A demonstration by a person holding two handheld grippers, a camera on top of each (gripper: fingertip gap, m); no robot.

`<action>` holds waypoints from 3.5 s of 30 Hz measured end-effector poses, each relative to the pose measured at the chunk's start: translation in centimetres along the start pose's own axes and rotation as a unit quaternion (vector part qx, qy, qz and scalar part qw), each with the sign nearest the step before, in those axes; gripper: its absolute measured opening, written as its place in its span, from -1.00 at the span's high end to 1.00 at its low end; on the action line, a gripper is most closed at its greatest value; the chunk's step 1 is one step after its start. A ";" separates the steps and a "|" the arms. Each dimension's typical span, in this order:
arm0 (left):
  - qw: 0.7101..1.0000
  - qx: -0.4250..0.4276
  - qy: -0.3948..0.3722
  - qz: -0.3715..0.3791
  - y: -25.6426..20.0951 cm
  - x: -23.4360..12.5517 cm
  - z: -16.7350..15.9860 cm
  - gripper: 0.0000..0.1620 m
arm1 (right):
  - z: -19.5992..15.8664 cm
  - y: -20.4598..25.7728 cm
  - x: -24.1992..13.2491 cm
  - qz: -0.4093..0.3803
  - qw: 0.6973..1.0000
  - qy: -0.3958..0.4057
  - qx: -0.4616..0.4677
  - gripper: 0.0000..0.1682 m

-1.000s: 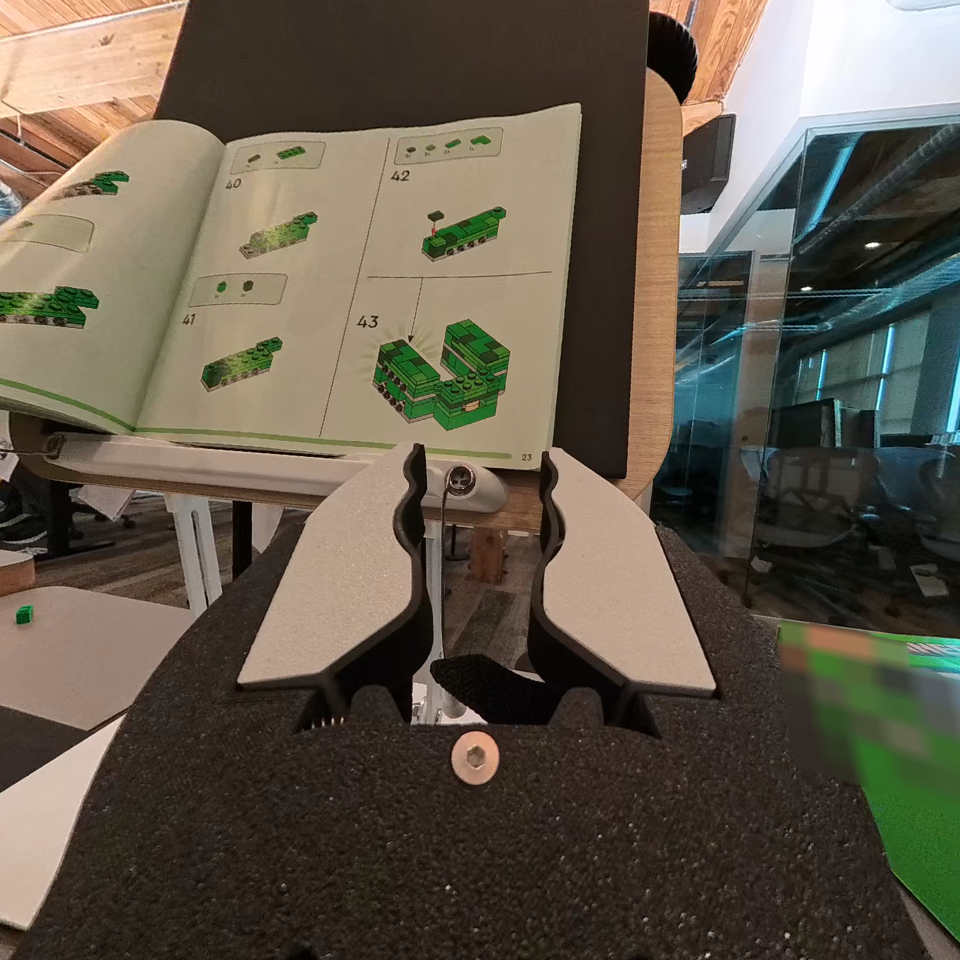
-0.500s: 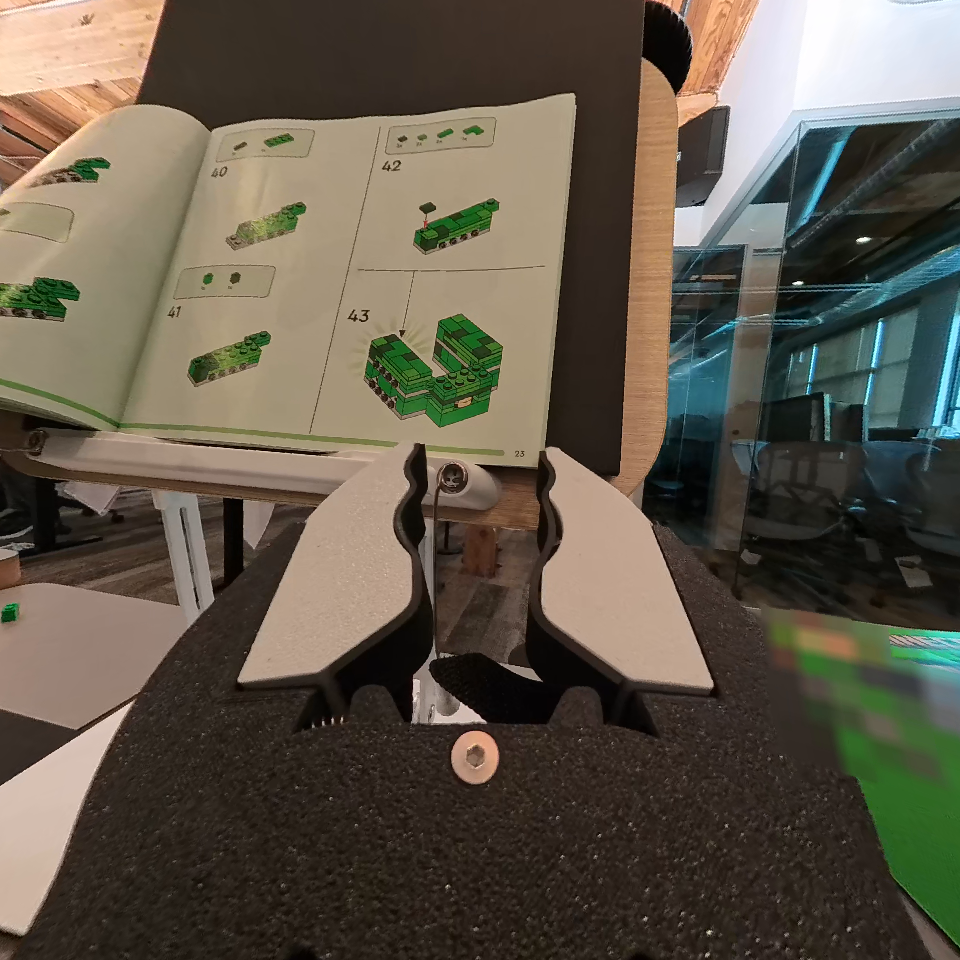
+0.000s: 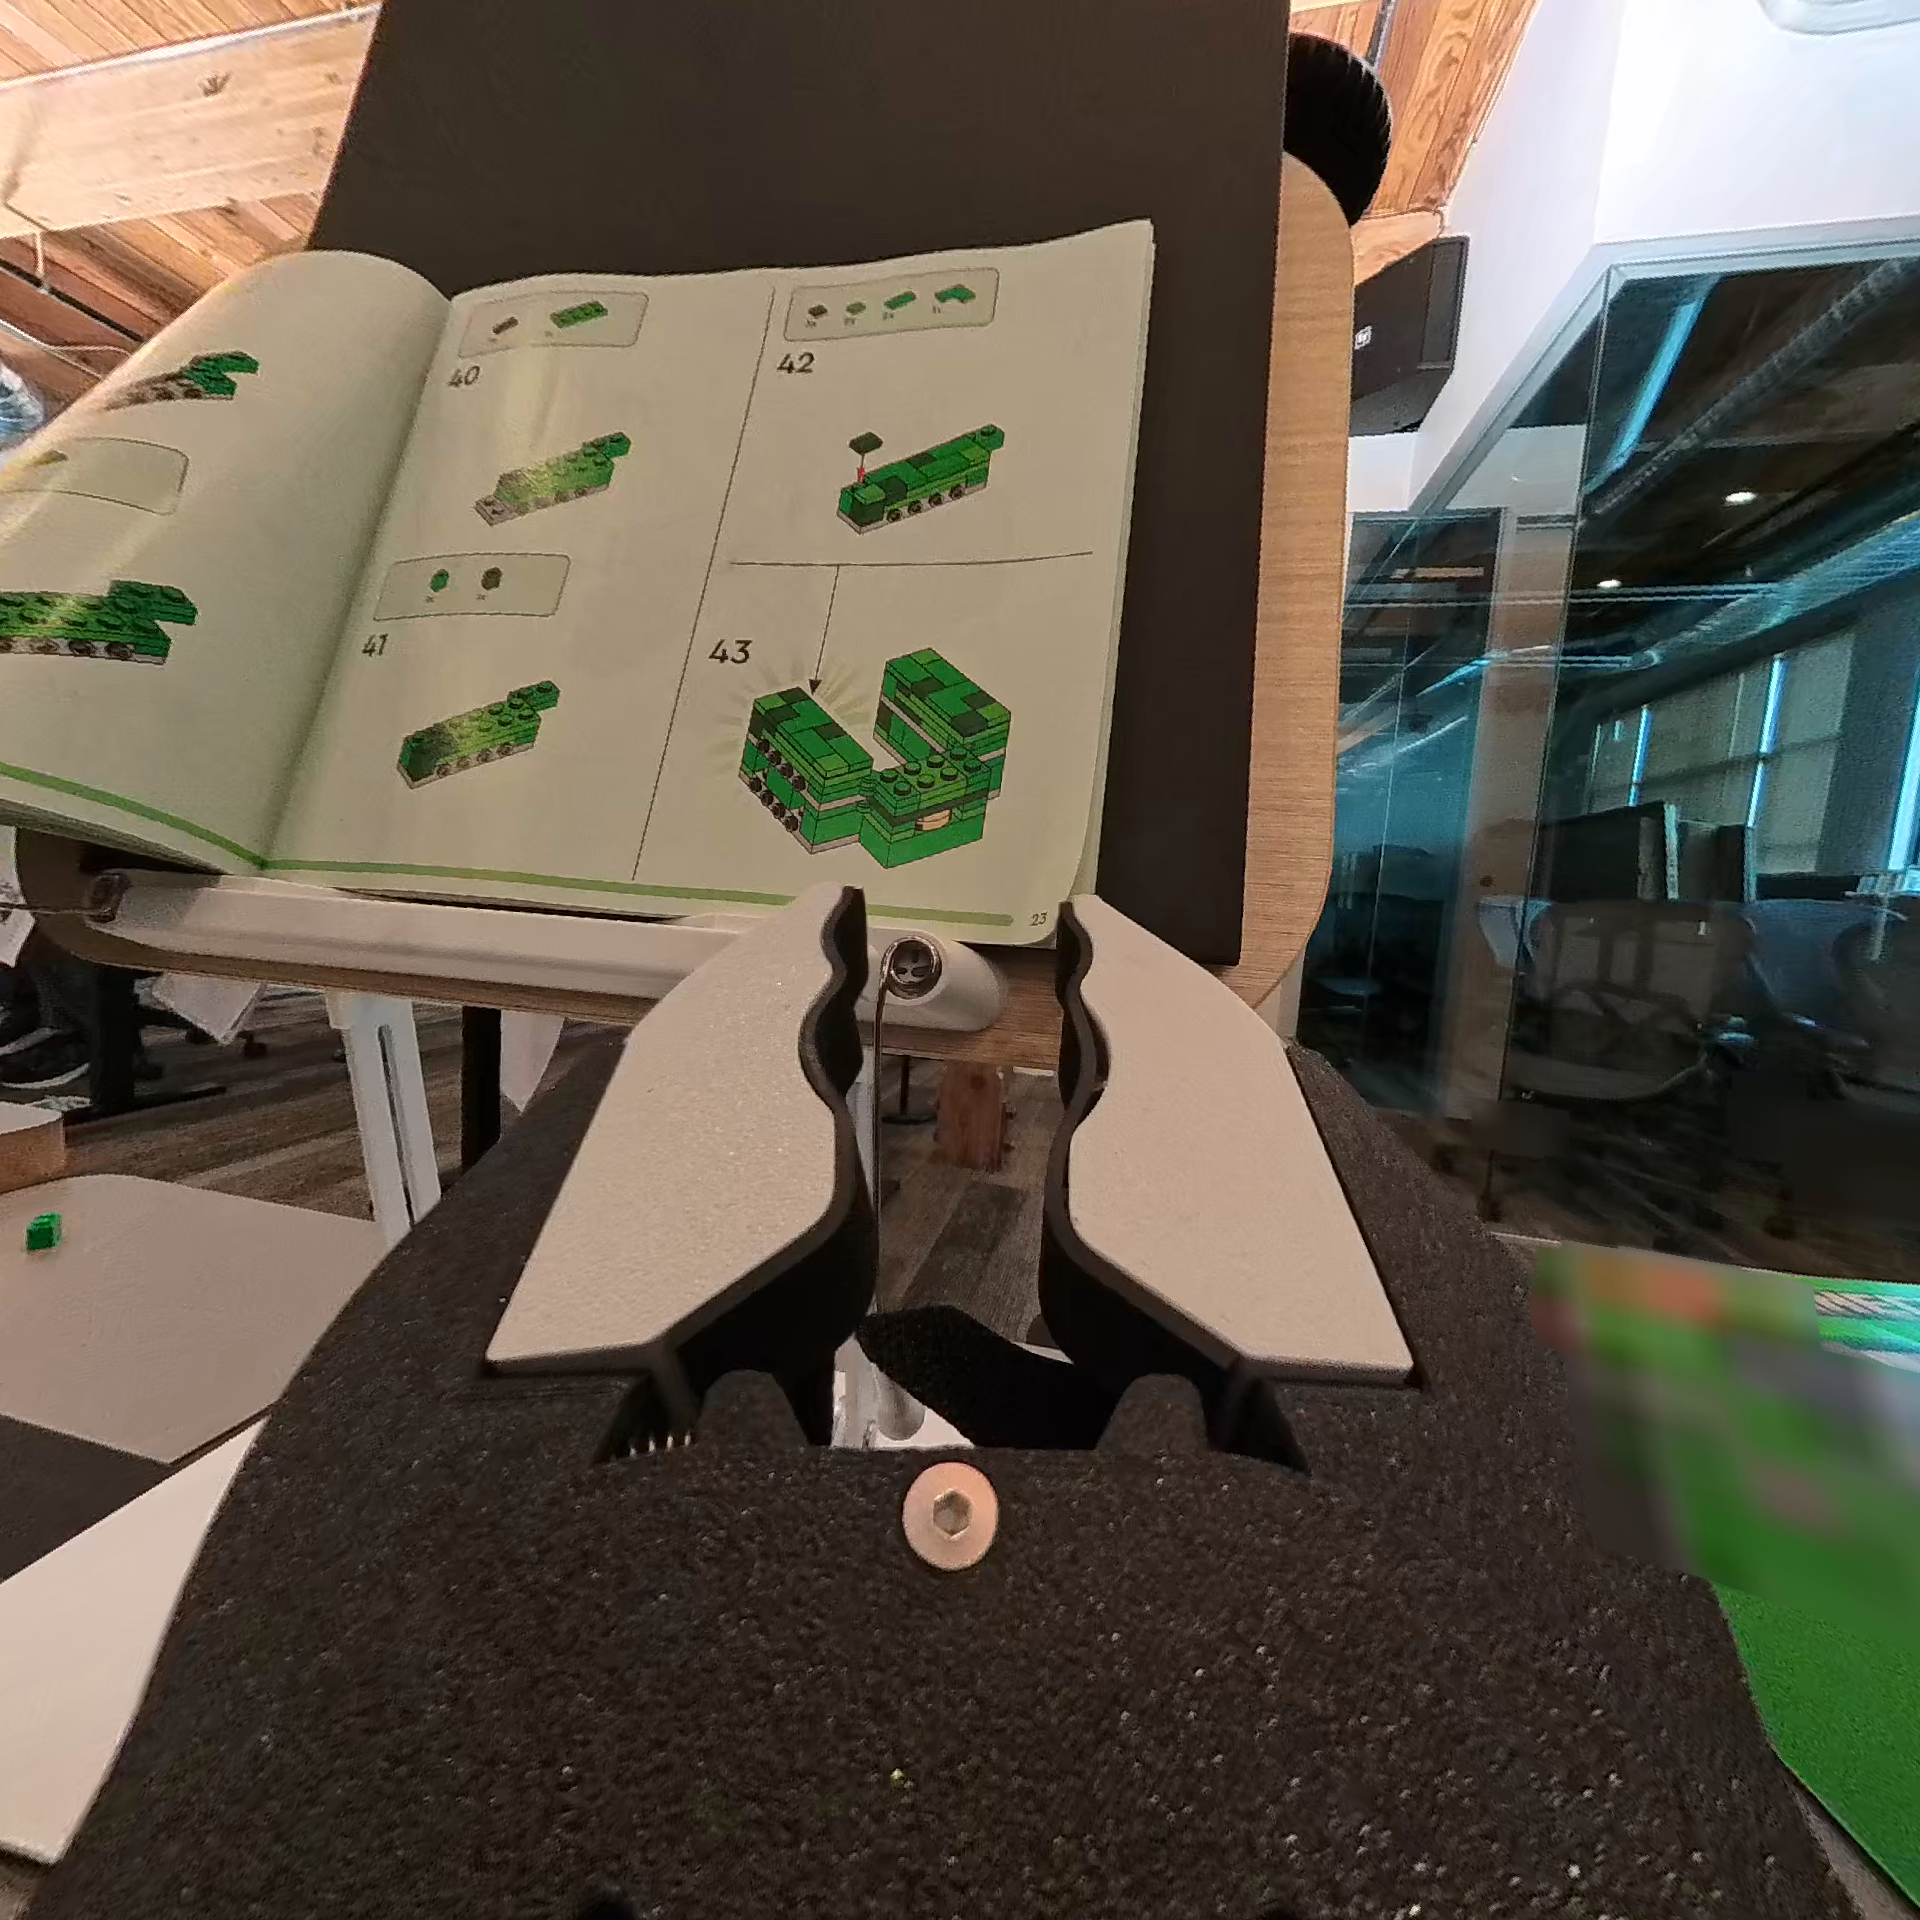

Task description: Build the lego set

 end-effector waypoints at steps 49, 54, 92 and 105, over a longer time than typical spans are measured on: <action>1.000 0.000 0.002 -0.003 0.0 0.1 0.0 1.00 | 0.2 -1.2 -0.1 -0.019 0.998 0.027 0.046 0.78; 1.000 0.000 0.002 -0.004 -0.1 0.1 0.0 1.00 | 0.0 -1.1 -0.1 -0.017 0.998 0.033 0.044 0.80; 1.000 0.004 0.005 -0.009 -0.3 0.1 -0.1 1.00 | 0.0 -1.8 0.6 -0.029 0.998 0.061 0.017 1.00; 1.000 0.005 0.006 -0.012 -0.3 0.1 -0.1 1.00 | 0.4 -0.1 0.2 0.009 0.999 0.030 -0.035 1.00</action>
Point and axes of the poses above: each gripper's, where its closed fingertips meet, x out along the fingers, z out of its top, y = z × x across the jaws, the point moved 7 cm from there along -x, back along the fingers, and after that the axes turned 1 degree about -z, right-handed, at the moved point
